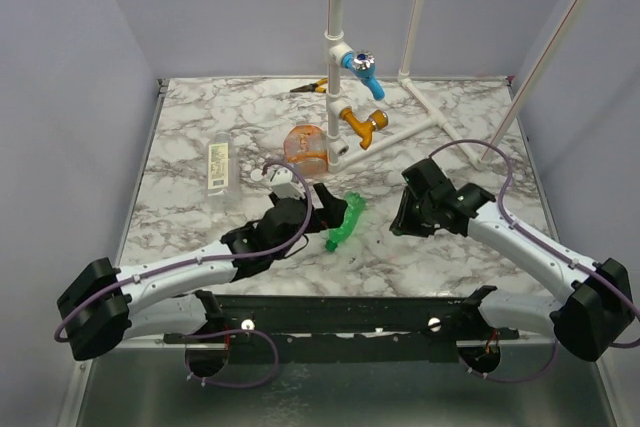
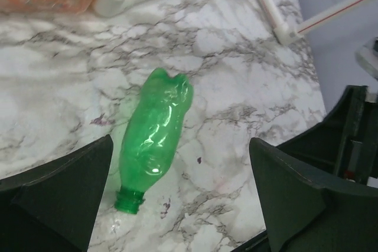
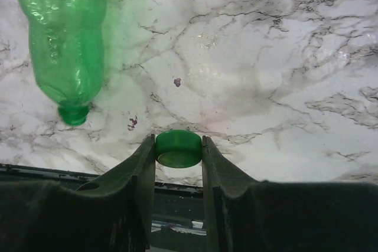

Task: Screw on the bottle caps
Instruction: Pick up the plastic bottle at the center of the board.

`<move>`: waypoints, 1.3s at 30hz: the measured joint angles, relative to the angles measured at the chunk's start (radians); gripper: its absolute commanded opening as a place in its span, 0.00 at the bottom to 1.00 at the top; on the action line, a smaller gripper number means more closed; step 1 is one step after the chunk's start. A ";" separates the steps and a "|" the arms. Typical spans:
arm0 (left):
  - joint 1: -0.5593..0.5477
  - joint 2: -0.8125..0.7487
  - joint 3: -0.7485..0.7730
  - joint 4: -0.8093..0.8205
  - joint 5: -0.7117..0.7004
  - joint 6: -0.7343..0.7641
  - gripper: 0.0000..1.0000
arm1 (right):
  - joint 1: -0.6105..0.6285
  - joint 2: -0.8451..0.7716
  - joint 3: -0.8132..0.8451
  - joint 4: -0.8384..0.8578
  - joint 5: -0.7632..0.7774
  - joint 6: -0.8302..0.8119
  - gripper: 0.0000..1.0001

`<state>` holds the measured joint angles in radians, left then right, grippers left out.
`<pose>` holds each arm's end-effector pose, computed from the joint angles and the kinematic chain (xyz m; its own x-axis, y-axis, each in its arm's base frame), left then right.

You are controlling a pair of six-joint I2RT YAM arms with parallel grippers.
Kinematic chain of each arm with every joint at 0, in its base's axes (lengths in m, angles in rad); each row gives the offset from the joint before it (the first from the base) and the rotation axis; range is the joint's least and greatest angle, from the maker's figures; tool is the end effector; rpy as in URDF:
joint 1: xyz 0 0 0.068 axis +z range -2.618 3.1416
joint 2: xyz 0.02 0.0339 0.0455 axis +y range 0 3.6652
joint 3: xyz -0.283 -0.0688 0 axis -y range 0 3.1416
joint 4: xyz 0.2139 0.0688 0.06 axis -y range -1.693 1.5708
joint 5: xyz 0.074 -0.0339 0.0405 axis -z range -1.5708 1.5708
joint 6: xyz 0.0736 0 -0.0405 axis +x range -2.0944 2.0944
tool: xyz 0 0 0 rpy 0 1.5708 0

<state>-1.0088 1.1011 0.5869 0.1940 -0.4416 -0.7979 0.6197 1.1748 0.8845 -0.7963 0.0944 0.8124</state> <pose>0.1551 -0.1872 0.2687 -0.5100 -0.4047 -0.7590 0.2631 0.7667 -0.5856 0.1681 0.1114 0.2405 -0.8893 0.2533 -0.3807 0.1499 0.9481 0.2805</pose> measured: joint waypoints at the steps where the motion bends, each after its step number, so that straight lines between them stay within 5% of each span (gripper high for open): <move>1: 0.000 -0.006 -0.003 -0.033 -0.014 -0.043 0.99 | 0.000 0.002 -0.011 0.015 -0.006 -0.002 0.19; 4: 0.010 0.032 -0.009 -0.074 -0.036 -0.032 0.98 | 0.000 0.002 -0.029 0.046 -0.017 -0.003 0.19; 12: 0.043 0.280 0.124 -0.068 0.055 0.491 0.98 | 0.000 -0.084 -0.054 0.049 -0.001 -0.003 0.19; 20: 0.074 0.169 0.168 -0.129 0.454 1.235 0.99 | 0.000 -0.183 -0.057 0.017 0.046 0.000 0.20; 27: 0.035 0.244 0.142 -0.226 0.542 1.807 0.99 | -0.005 -0.230 -0.019 -0.014 0.095 0.016 0.21; 39: 0.001 0.531 0.225 -0.194 0.535 2.211 0.99 | -0.006 -0.279 0.074 -0.017 0.131 -0.002 0.21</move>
<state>-1.0077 1.6325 0.8116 -0.0002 0.0933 1.4136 0.6132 0.8959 0.9588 -0.8131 0.2253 0.8104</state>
